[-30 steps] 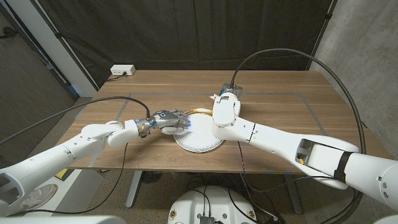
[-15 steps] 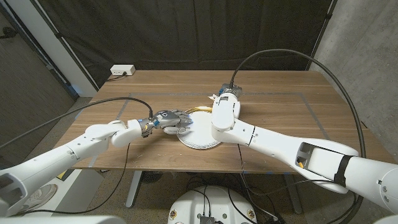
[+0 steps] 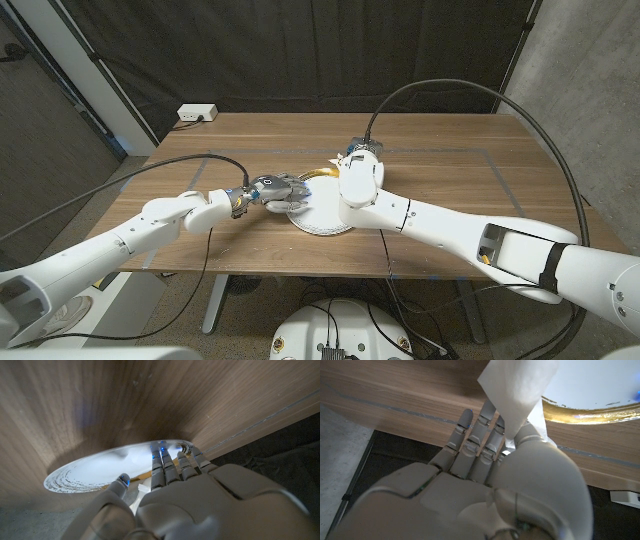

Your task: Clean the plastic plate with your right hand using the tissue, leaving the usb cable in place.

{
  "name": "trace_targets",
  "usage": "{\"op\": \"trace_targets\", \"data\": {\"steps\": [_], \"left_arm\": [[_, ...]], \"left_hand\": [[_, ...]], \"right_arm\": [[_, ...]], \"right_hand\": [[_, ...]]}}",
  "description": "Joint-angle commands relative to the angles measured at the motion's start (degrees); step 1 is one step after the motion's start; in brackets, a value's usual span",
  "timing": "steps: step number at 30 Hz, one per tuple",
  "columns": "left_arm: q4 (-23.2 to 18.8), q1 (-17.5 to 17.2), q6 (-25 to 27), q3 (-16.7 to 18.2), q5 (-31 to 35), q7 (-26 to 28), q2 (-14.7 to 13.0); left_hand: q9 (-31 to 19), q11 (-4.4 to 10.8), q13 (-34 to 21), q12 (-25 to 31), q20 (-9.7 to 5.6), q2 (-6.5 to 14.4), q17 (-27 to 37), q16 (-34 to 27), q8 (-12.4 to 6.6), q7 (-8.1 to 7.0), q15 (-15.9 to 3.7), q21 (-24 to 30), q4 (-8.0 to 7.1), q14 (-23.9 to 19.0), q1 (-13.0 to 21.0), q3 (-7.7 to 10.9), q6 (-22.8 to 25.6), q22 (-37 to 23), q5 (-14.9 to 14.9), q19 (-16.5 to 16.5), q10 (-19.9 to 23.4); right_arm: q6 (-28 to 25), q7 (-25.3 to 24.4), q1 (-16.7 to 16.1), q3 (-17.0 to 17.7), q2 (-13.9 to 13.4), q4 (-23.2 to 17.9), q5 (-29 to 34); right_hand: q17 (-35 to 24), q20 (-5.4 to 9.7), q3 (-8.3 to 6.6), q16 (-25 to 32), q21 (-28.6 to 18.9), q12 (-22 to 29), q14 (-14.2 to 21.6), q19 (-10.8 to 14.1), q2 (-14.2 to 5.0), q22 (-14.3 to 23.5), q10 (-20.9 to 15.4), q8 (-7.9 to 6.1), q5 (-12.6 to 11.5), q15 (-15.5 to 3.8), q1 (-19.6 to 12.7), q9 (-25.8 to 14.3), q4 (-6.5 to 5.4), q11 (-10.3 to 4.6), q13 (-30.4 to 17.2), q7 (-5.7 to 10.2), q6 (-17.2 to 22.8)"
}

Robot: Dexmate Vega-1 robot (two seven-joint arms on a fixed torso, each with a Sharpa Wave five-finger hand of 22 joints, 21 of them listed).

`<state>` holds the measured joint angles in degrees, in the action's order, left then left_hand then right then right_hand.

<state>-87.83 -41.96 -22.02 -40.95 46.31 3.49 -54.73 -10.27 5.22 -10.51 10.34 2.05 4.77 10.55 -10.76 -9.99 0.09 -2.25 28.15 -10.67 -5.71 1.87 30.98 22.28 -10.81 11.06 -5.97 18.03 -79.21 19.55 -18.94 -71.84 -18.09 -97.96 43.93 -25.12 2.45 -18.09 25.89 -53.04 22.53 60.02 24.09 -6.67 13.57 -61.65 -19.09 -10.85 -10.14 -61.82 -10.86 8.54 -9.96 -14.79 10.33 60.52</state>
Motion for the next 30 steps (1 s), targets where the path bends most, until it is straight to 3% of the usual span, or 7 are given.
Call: {"op": "trace_targets", "data": {"steps": [1,10,14,20,22,30], "left_arm": [[0.15,0.66,0.04,-0.71,-0.37,-0.69,0.35],[0.62,1.09,-0.46,-0.9,-0.86,-1.0,0.51],[0.84,1.28,-0.56,-0.98,-0.9,-1.06,0.62],[1.19,1.56,-0.82,-1.12,-1.18,-1.27,0.81],[1.28,1.66,-0.81,-1.17,-1.15,-1.29,0.9],[1.62,1.92,-0.93,-1.43,-1.33,-1.5,1.24]], "left_hand": [[-0.21,0.05,-0.16,0.48,-0.09,2.71,0.24,0.02,-0.43,0.2,-3.16,-0.03,0.01,-0.04,-0.34,-0.11,0.34,-0.23,0.51,-0.23,0.04],[-0.21,0.02,-0.17,0.55,-0.26,2.64,0.23,-0.01,-0.54,0.15,-3.27,-0.07,0.05,-0.02,-0.58,-0.25,0.34,-0.24,0.52,-0.23,0.05],[-0.21,0.09,-0.17,0.59,-0.35,2.59,0.22,-0.02,-0.57,0.17,-3.35,-0.09,0.08,-0.03,-0.7,-0.34,0.26,-0.24,0.52,-0.24,0.07],[-0.2,0.15,-0.17,0.56,-0.5,2.5,0.2,-0.02,-0.58,0.01,-3.48,-0.12,0.14,0.0,-0.83,-0.45,0.1,-0.24,0.54,-0.23,-0.14],[-0.2,0.18,-0.17,0.57,-0.49,2.47,0.2,-0.03,-0.6,0.01,-3.51,-0.14,0.16,-0.01,-0.86,-0.48,0.1,-0.24,0.54,-0.26,-0.15],[-0.19,0.14,-0.17,0.54,-0.62,2.39,0.17,-0.03,-0.55,-0.11,-3.54,-0.2,0.22,0.01,-1.01,-0.62,-0.35,-0.24,0.57,-0.29,-0.44]], "right_arm": [[1.8,-7.46,4.06,-3.64,-0.69,0.99,-14.88],[-0.77,-11.85,7.84,-8.76,-0.16,4.1,-22.04],[-0.77,-9.23,6.44,-8.49,0.22,5.76,-18.14],[-0.77,-4.2,3.72,-7.18,1.51,8.52,-10.07],[-0.77,-2.97,3.43,-7.01,1.6,8.85,-9.12],[-0.77,0.48,2.8,-6.64,1.11,7.88,-6.94]], "right_hand": [[-0.37,6.97,0.26,-0.05,-0.71,-0.12,0.49,-0.3,0.1,-0.02,-0.79,-0.18,-0.15,-3.58,-0.63,-0.22,0.23,0.0,-0.11,-0.08,1.08],[-0.95,7.1,0.44,0.08,-1.47,0.0,0.75,-0.53,0.4,-0.15,-1.62,-0.14,-0.19,-3.62,-1.02,-0.14,0.38,-0.18,-0.26,-0.22,1.99],[-2.14,7.27,0.93,0.98,-2.34,0.4,1.71,-0.7,1.41,-0.3,-2.88,-0.11,-0.27,-3.64,-1.75,0.0,0.8,-0.37,-0.64,-0.88,3.28],[-4.67,7.42,1.61,2.8,-4.06,1.38,2.95,-1.11,2.86,-0.33,-5.4,0.14,-0.48,-3.59,-3.46,0.31,1.14,0.54,-1.61,-1.64,5.68],[-5.44,7.43,1.74,3.26,-4.64,1.73,3.1,-1.25,3.09,-0.29,-6.3,0.27,-0.52,-3.58,-3.92,0.37,1.09,0.1,-1.96,-1.85,6.34],[-7.01,7.52,2.01,4.1,-5.9,2.09,3.32,-1.44,3.77,-0.29,-7.34,0.7,-0.56,-3.56,-4.72,0.49,0.98,0.97,-2.69,-2.07,7.45]]}}
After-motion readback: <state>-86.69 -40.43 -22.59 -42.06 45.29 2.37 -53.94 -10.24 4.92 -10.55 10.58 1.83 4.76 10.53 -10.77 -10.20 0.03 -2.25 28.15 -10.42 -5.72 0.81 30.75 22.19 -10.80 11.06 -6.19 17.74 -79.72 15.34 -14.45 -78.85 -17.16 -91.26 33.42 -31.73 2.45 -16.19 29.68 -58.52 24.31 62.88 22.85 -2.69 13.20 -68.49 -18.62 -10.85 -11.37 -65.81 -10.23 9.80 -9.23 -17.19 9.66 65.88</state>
